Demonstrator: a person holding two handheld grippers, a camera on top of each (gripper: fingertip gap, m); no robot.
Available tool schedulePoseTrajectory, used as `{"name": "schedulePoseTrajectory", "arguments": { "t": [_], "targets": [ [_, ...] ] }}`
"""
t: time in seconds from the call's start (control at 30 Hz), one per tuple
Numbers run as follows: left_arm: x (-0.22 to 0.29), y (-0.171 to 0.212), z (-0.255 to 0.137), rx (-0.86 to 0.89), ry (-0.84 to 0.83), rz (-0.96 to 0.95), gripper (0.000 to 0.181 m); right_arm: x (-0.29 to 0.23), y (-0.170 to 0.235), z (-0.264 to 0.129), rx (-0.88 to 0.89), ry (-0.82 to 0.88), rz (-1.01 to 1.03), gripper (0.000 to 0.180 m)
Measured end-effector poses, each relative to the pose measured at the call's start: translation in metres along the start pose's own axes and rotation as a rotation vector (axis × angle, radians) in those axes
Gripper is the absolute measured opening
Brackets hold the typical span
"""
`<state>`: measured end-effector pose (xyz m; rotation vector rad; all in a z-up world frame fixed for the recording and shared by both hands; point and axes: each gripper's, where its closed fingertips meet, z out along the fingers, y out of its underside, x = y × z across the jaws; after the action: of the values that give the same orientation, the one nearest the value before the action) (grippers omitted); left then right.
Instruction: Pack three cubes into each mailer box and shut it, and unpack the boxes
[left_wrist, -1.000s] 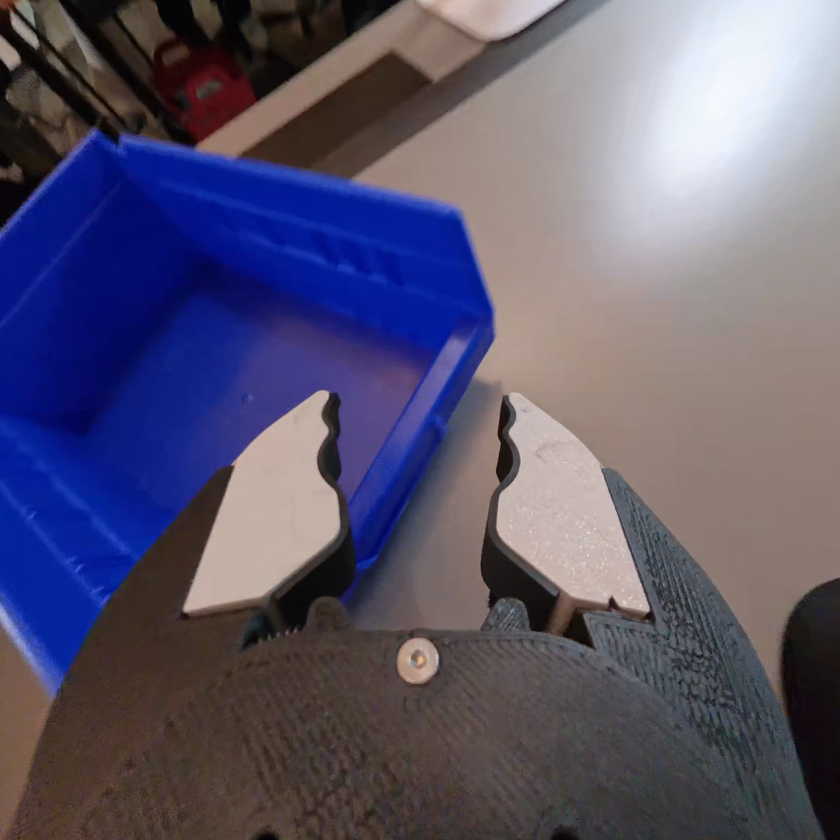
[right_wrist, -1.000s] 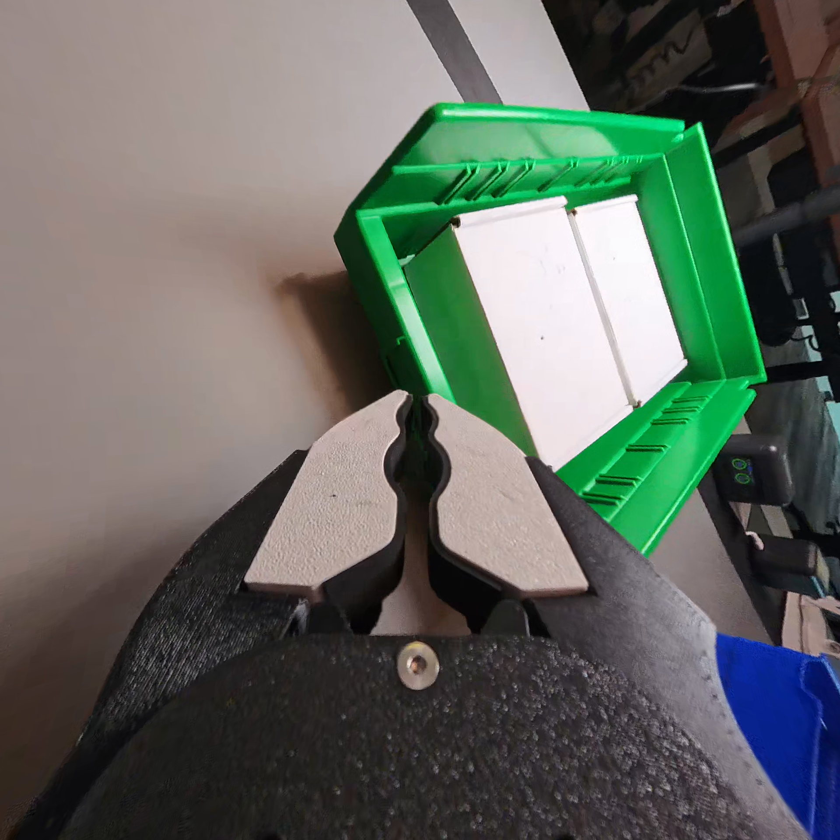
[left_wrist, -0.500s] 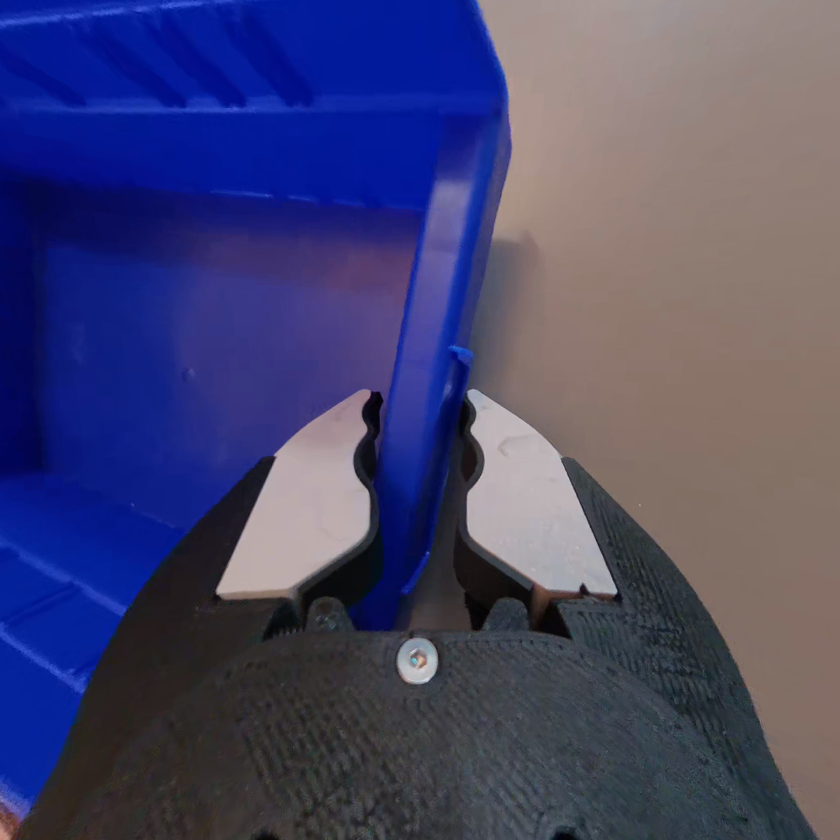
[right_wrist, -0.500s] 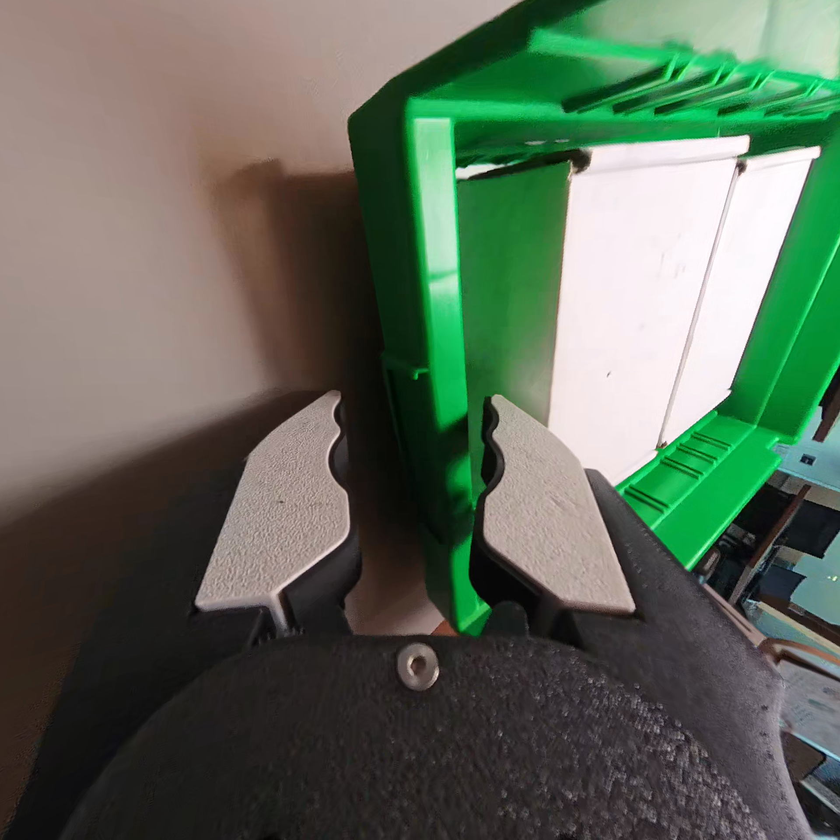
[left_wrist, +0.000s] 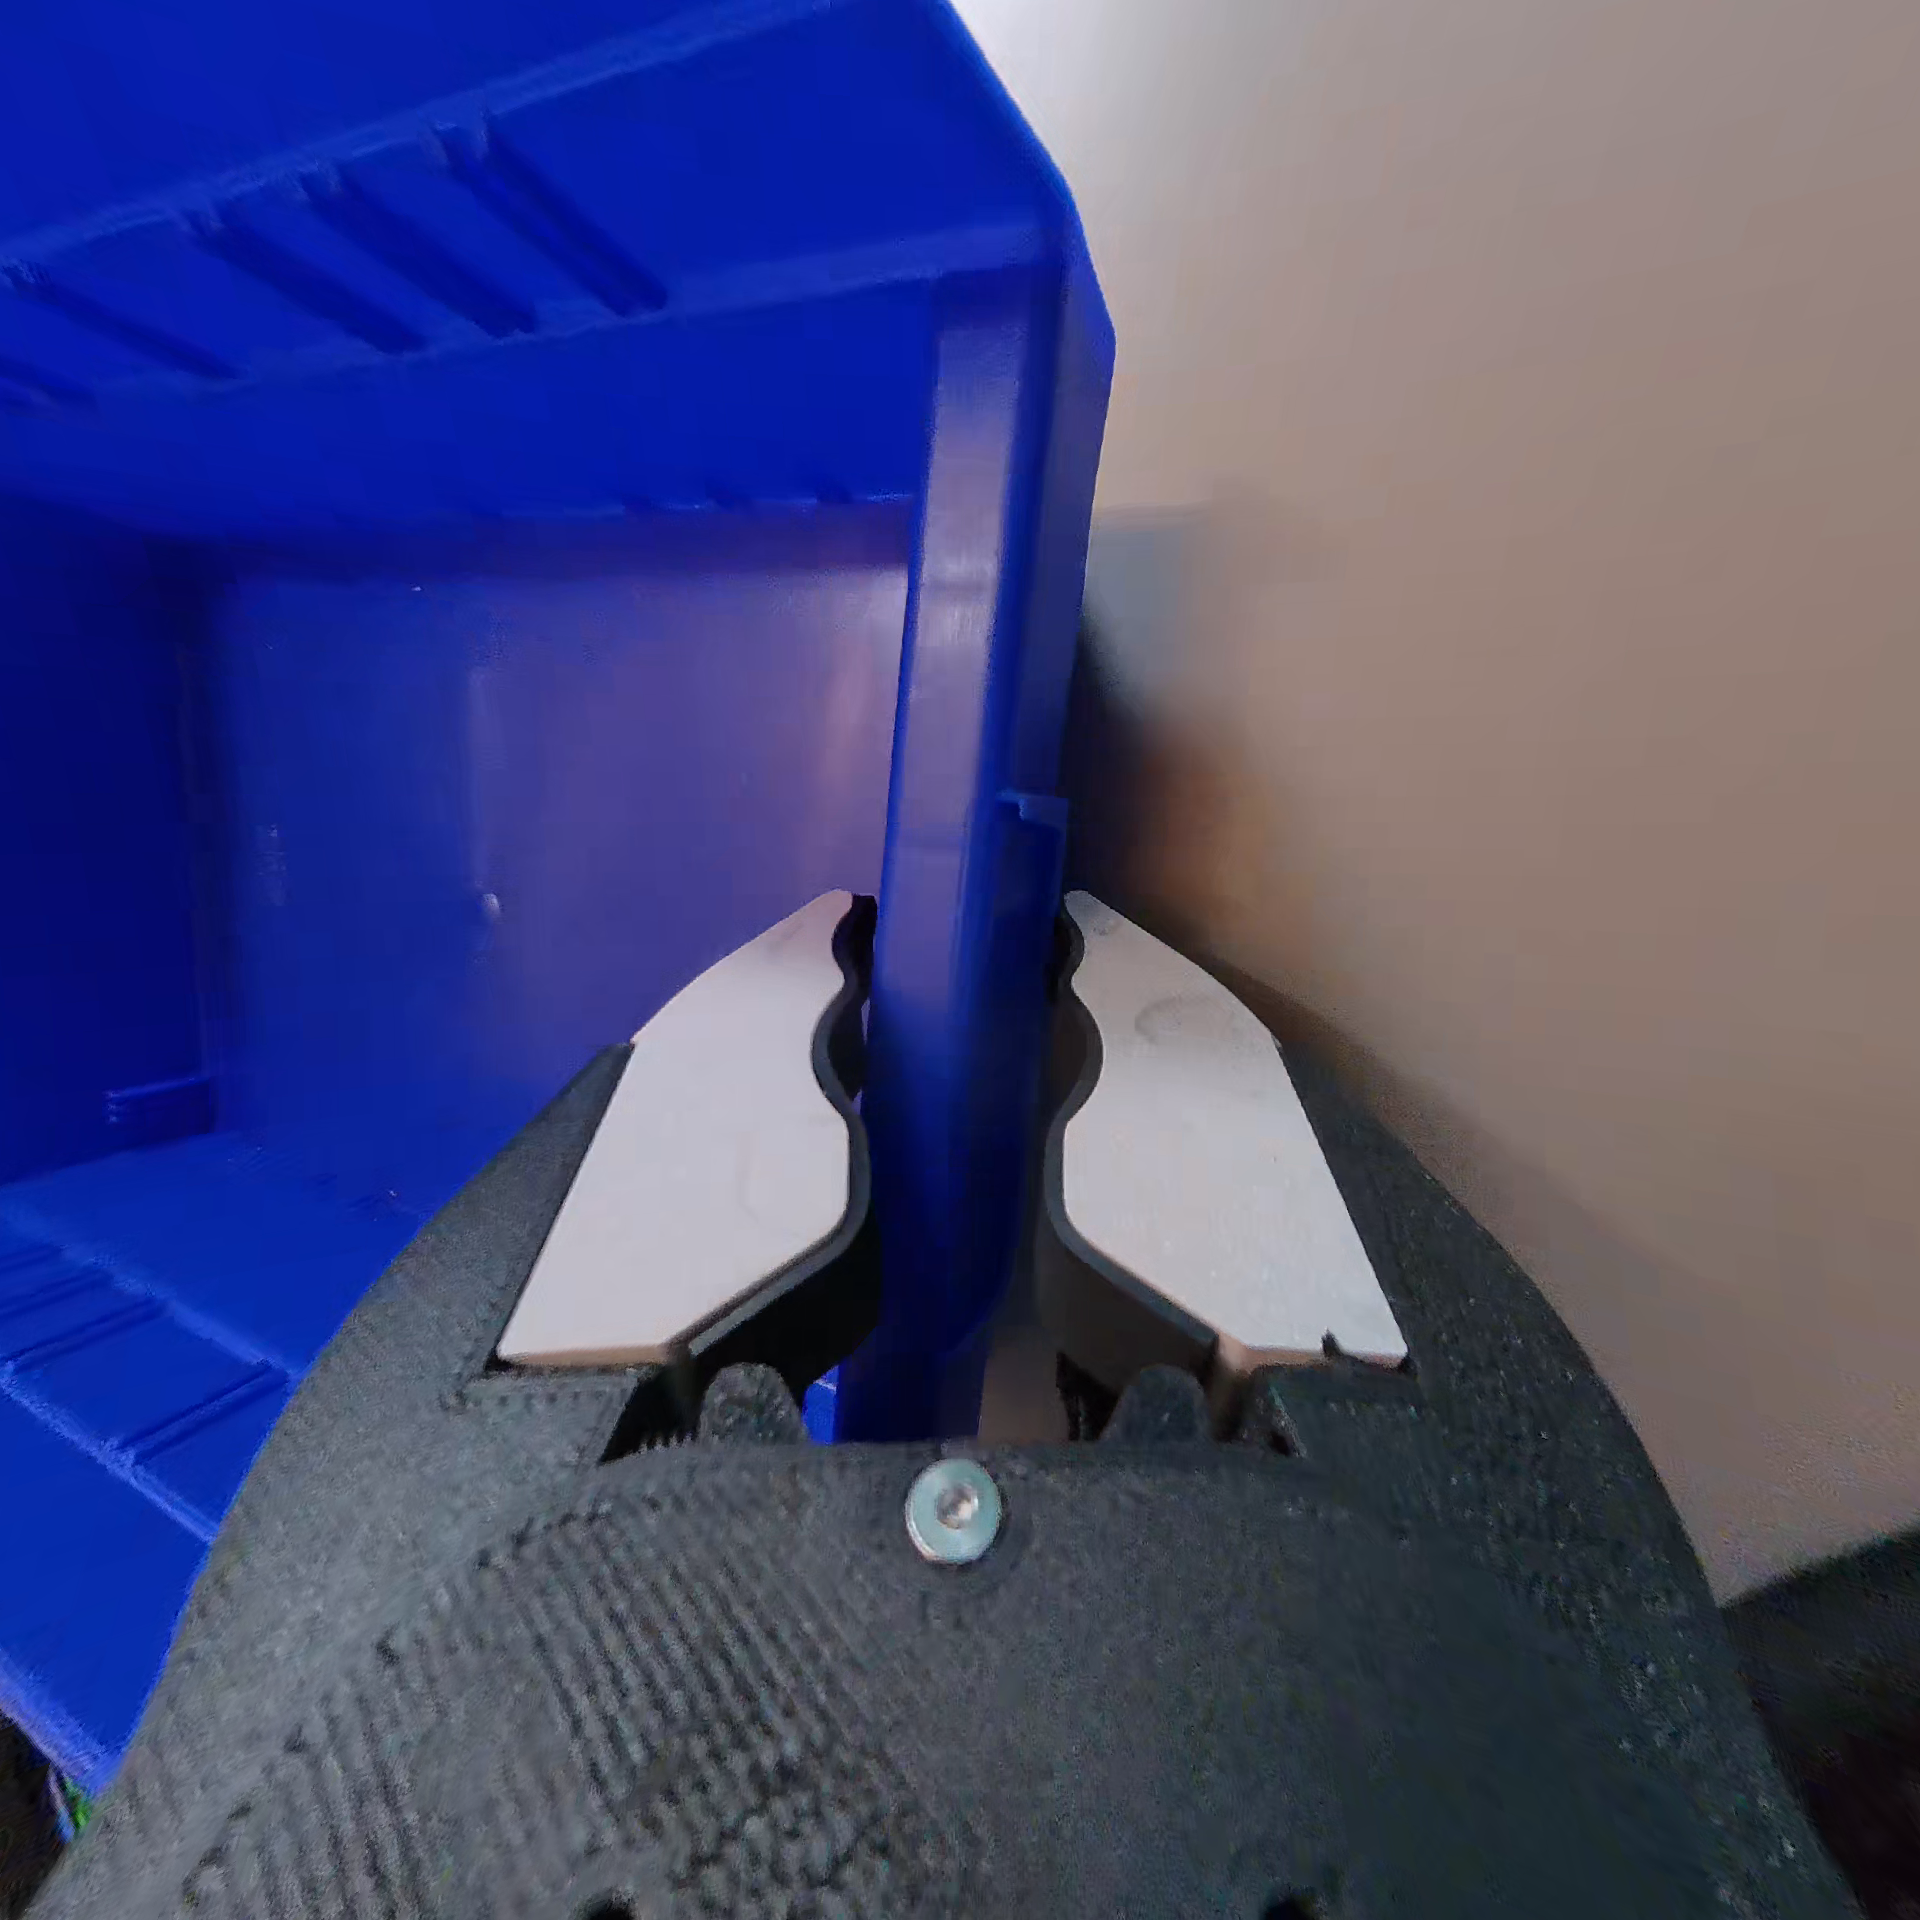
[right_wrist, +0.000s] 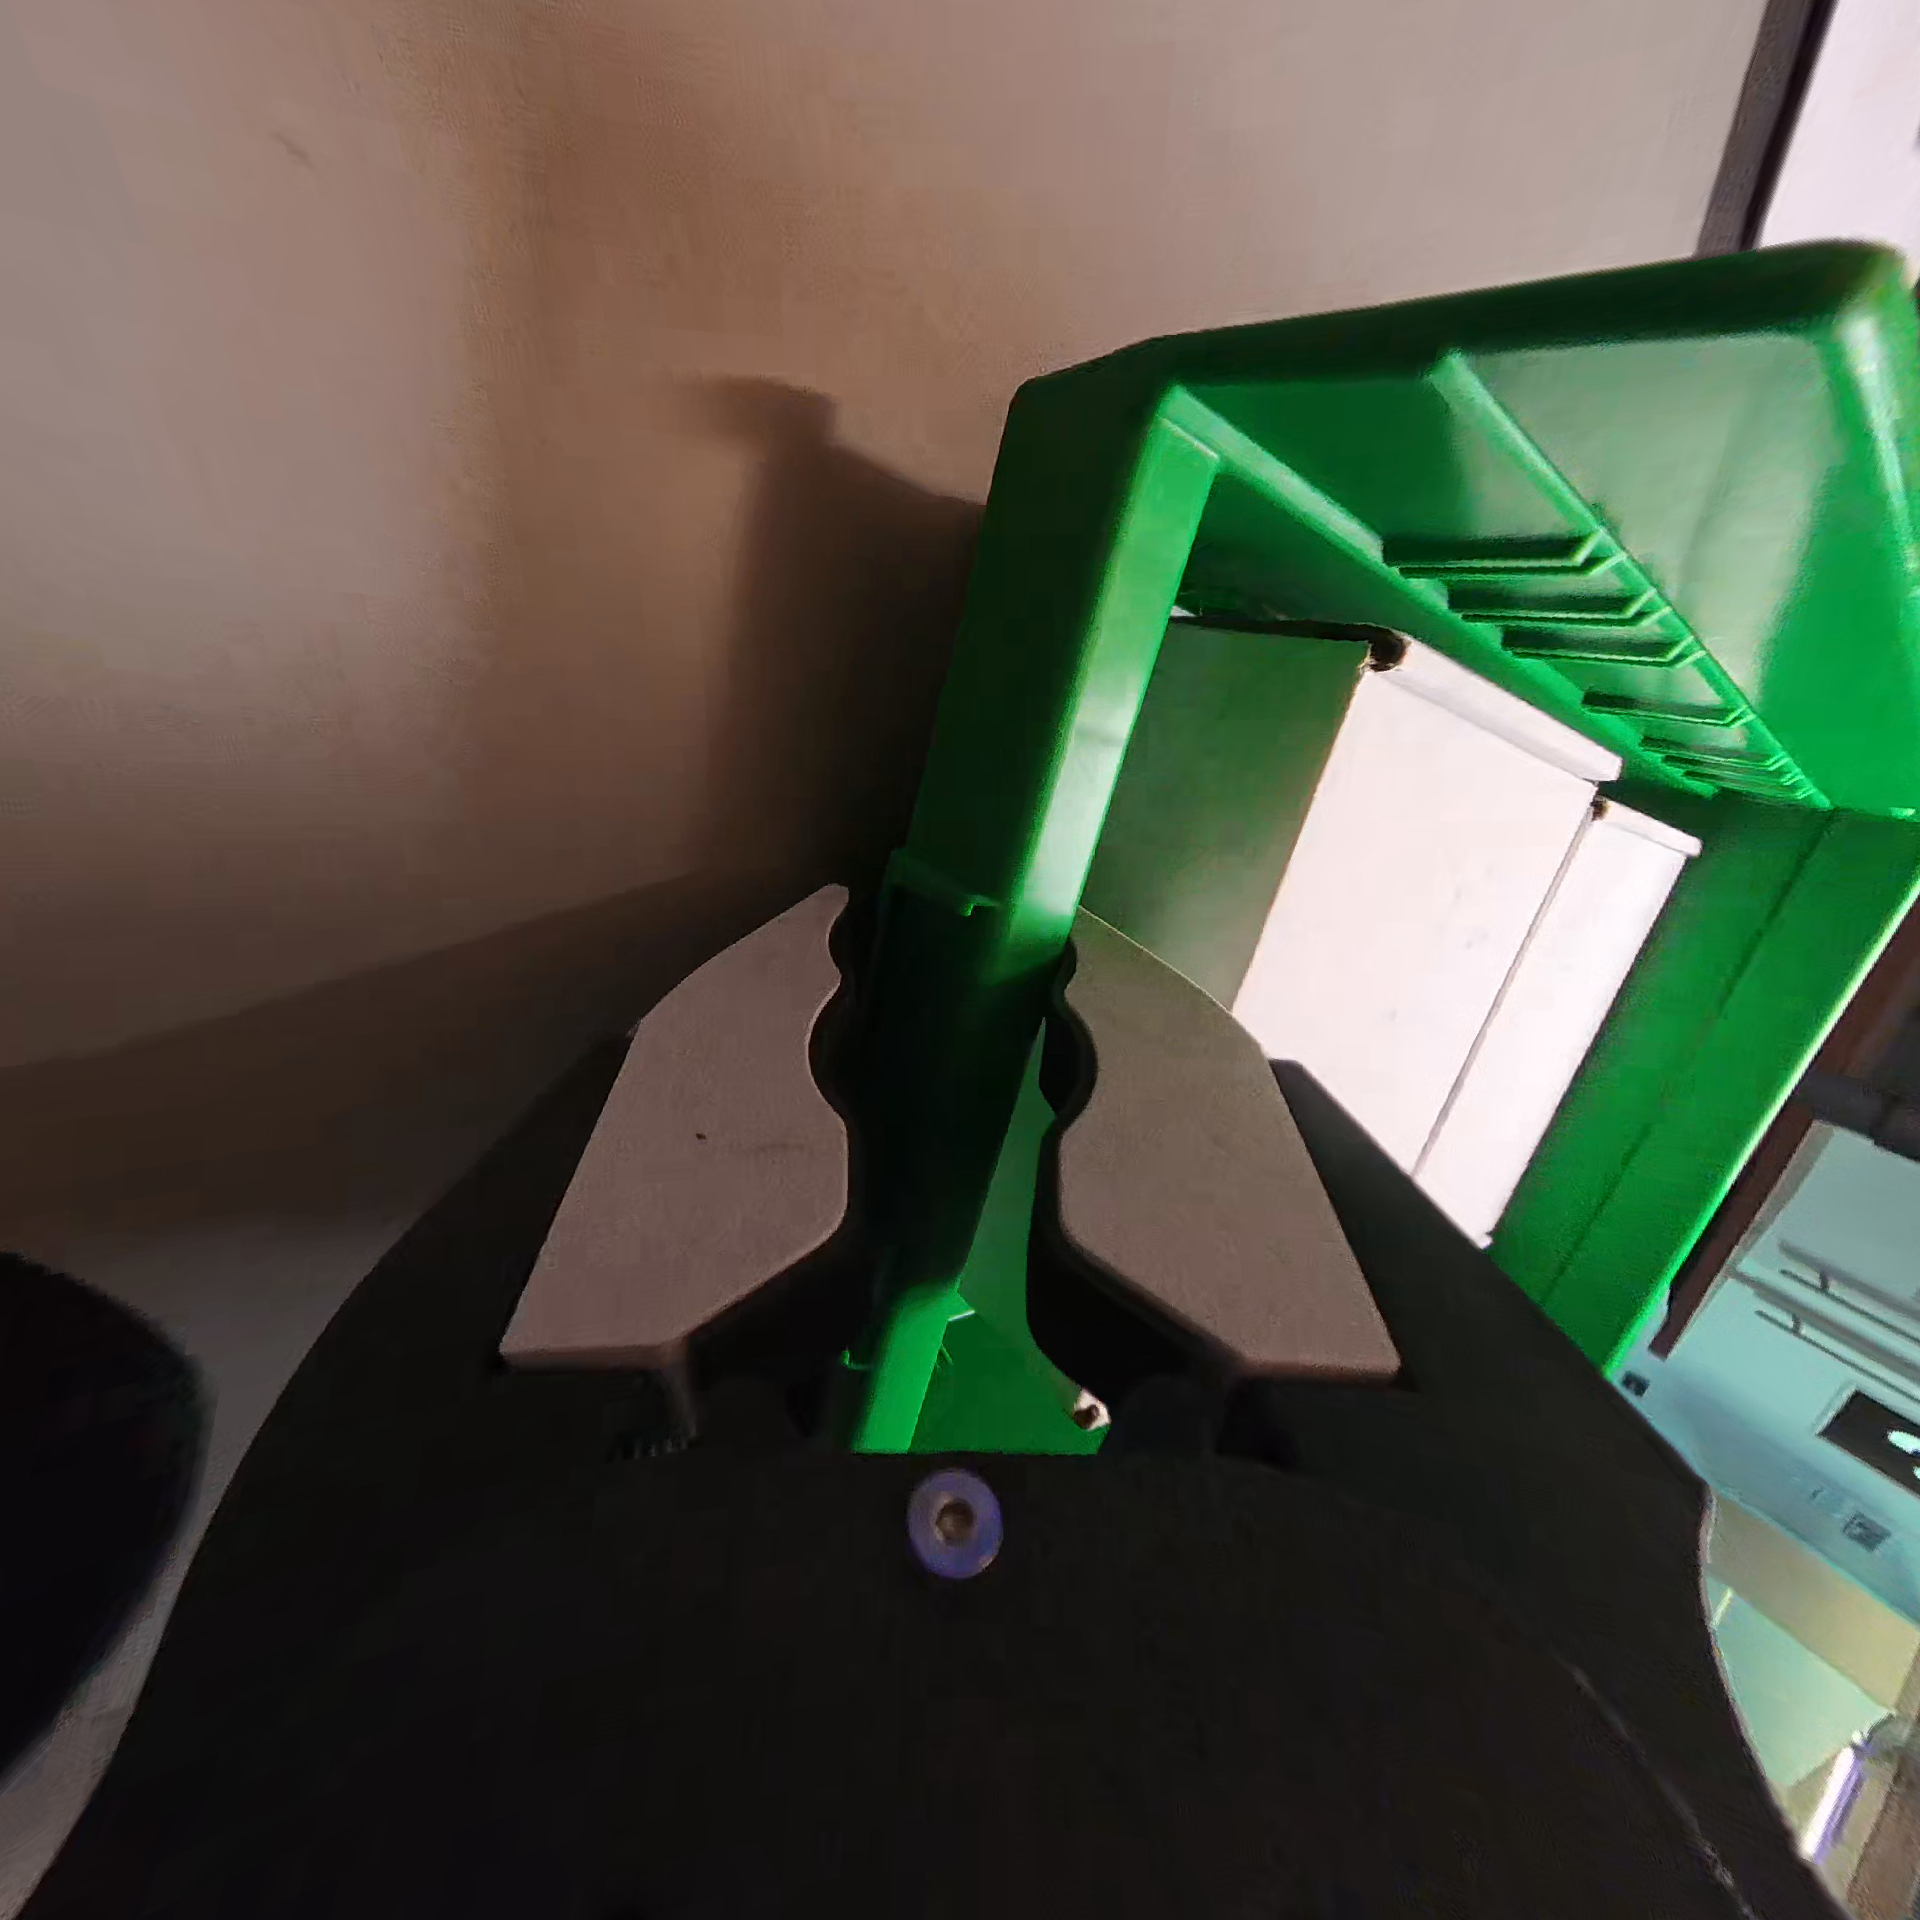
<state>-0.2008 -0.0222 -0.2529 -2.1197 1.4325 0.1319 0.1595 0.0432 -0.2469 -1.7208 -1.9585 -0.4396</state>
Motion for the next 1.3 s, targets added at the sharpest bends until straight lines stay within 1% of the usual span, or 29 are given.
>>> {"name": "schedulePoseTrajectory", "arguments": {
  "t": [0.17, 0.33, 0.4, 0.47, 0.53, 0.6, 0.67, 0.7, 0.73, 0.8, 0.83, 0.9, 0.97, 1.0, 1.03, 1.07, 1.1, 1.13, 1.23, 1.3],
  "targets": [
    [0.012, -0.072, 0.028, 0.059, 0.053, 0.104, 0.032, -0.044, -0.058, -0.024, 0.118, -0.017, -0.053, 0.031],
    [0.001, -0.112, 0.049, 0.114, -0.001, 0.190, 0.032, -0.072, -0.092, -0.042, 0.206, -0.016, -0.079, 0.031],
    [0.004, -0.124, 0.047, 0.179, 0.010, 0.221, 0.030, -0.081, -0.103, -0.052, 0.259, -0.012, -0.053, 0.031],
    [0.004, -0.136, 0.035, 0.262, -0.020, 0.194, 0.036, -0.088, -0.113, -0.068, 0.343, -0.011, 0.015, 0.033],
    [0.008, -0.145, 0.011, 0.362, -0.033, 0.107, 0.041, -0.084, -0.121, -0.103, 0.502, 0.014, 0.161, 0.036],
    [0.027, -0.154, -0.018, 0.479, 0.040, -0.028, 0.046, -0.068, -0.110, -0.143, 0.648, 0.050, 0.390, 0.043],
    [0.055, -0.165, -0.043, 0.591, 0.142, -0.181, 0.056, -0.045, -0.070, -0.165, 0.714, 0.132, 0.696, 0.045],
    [0.070, -0.171, -0.053, 0.639, 0.194, -0.260, 0.057, -0.037, -0.041, -0.165, 0.693, 0.193, 0.847, 0.051],
    [0.085, -0.177, -0.061, 0.679, 0.239, -0.330, 0.062, -0.034, -0.013, -0.161, 0.662, 0.243, 0.965, 0.053],
    [0.108, -0.191, -0.067, 0.731, 0.278, -0.432, 0.063, -0.042, 0.026, -0.143, 0.601, 0.247, 1.144, 0.062],
    [0.114, -0.197, -0.064, 0.727, 0.263, -0.479, 0.064, -0.046, 0.032, -0.132, 0.590, 0.211, 1.204, 0.065],
    [0.117, -0.209, -0.052, 0.718, 0.199, -0.558, 0.065, -0.055, 0.026, -0.111, 0.584, 0.096, 1.269, 0.068],
    [0.112, -0.217, -0.038, 0.709, 0.111, -0.639, 0.063, -0.059, 0.020, -0.093, 0.543, 0.077, 1.290, 0.065],
    [0.106, -0.219, -0.030, 0.710, 0.048, -0.666, 0.060, -0.062, 0.019, -0.085, 0.508, 0.079, 1.284, 0.060],
    [0.101, -0.219, -0.022, 0.702, -0.016, -0.683, 0.054, -0.062, 0.017, -0.083, 0.487, 0.094, 1.271, 0.053],
    [0.096, -0.217, -0.013, 0.686, -0.065, -0.699, 0.049, -0.058, 0.016, -0.084, 0.490, 0.132, 1.260, 0.041],
    [0.094, -0.218, -0.007, 0.676, -0.078, -0.721, 0.053, -0.054, 0.016, -0.087, 0.501, 0.164, 1.253, 0.026],
    [0.092, -0.221, -0.006, 0.674, -0.084, -0.749, 0.046, -0.050, 0.018, -0.086, 0.491, 0.195, 1.260, 0.023],
    [0.087, -0.227, -0.001, 0.660, -0.107, -0.769, 0.042, -0.043, 0.028, -0.084, 0.457, 0.273, 1.284, 0.016],
    [0.086, -0.231, -0.002, 0.661, -0.099, -0.787, 0.032, -0.040, 0.035, -0.089, 0.430, 0.354, 1.277, 0.012]
  ]
}}
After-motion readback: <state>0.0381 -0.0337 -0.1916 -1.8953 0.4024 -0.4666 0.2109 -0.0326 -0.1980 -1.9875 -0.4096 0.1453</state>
